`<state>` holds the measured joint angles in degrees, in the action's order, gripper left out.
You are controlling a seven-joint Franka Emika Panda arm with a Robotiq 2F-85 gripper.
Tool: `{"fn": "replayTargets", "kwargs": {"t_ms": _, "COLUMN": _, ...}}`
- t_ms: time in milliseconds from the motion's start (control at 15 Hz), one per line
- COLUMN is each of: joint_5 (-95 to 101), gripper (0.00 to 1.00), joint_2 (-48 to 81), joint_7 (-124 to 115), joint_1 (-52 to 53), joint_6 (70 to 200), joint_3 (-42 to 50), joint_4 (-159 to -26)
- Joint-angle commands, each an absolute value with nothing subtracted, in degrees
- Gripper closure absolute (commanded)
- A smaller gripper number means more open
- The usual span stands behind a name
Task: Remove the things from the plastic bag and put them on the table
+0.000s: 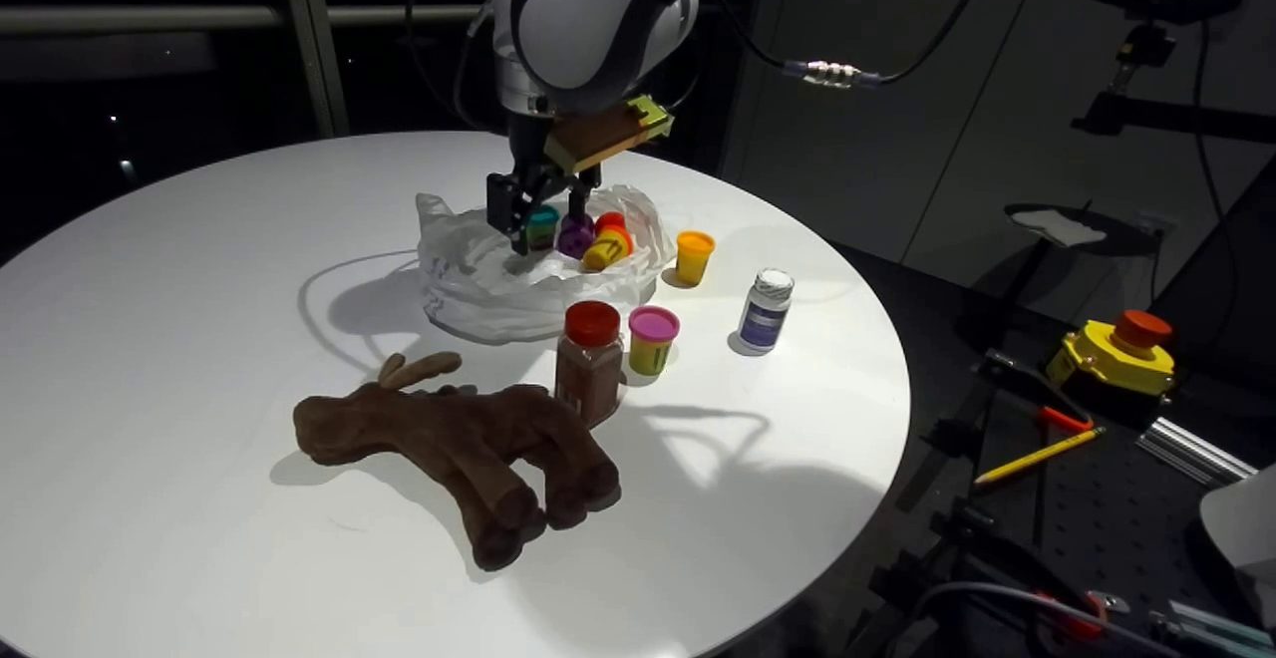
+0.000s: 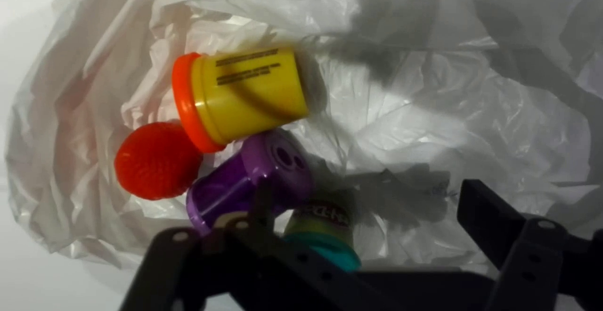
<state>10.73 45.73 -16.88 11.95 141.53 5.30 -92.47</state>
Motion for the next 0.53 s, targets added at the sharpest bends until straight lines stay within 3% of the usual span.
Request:
{"fn": "replayTargets", "kwargs": {"t_ms": 0, "joint_5": 12.2, "gripper": 0.00, "joint_2": 49.2, "joint_7": -18.4, "joint_1": 13.2, "joint_6": 139.3, "joint_3": 7.7, "joint_4": -86.4}}
{"fn": "replayTargets", "kwargs": {"t_ms": 400, "joint_5": 11.6, "gripper": 0.02, "joint_2": 52.2, "joint_7": -18.3, "joint_1": 12.9, "joint_6": 138.9, "joint_3": 8.8, "joint_4": -81.6}}
{"fn": "replayTargets", "kwargs": {"t_ms": 467, "joint_5": 11.5, "gripper": 0.26, "joint_2": 52.7, "joint_7": -18.3, "joint_1": 12.7, "joint_6": 138.9, "joint_3": 8.9, "joint_4": -80.7}}
